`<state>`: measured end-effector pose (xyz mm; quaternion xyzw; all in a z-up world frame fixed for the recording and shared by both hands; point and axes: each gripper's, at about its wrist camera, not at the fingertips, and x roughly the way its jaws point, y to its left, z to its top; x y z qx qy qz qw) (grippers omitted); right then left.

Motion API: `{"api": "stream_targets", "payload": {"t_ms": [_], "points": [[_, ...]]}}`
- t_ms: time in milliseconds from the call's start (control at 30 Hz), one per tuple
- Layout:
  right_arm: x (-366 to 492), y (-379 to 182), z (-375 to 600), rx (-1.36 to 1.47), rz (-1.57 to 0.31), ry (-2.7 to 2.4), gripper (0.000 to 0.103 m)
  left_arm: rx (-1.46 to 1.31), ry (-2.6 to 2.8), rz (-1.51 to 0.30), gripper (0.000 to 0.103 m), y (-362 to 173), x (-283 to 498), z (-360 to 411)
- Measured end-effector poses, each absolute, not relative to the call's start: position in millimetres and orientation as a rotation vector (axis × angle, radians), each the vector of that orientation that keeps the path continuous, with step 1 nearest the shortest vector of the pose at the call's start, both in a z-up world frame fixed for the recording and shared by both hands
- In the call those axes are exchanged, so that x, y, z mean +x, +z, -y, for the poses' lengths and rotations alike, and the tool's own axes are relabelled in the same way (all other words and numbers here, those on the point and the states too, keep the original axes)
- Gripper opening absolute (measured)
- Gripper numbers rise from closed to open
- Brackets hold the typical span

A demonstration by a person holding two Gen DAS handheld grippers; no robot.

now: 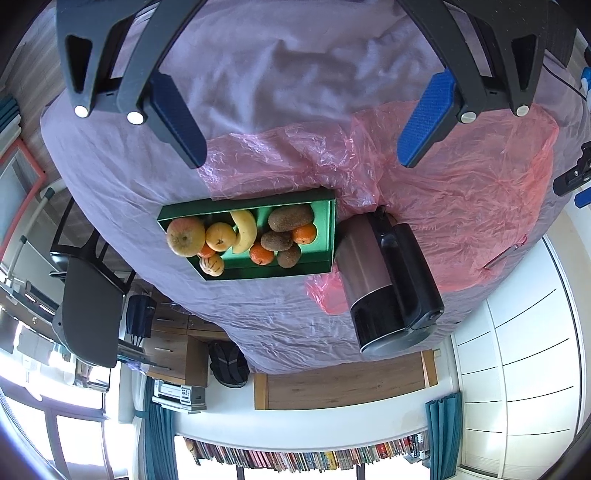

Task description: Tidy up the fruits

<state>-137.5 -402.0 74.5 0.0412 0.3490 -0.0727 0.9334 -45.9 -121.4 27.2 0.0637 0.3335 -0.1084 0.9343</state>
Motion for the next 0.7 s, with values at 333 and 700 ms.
{"api": "stream_targets", "payload": {"t_ms": [333, 700], "points": [[-140, 72, 411, 0.087, -0.726, -0.176, 0.103, 0.116, -0.226, -0.692, 0.095, 24, -47, 117], [-141, 71, 421, 0.089, -0.730, -0.188, 0.103, 0.118, -0.254, -0.708, 0.099, 23, -49, 128]]}}
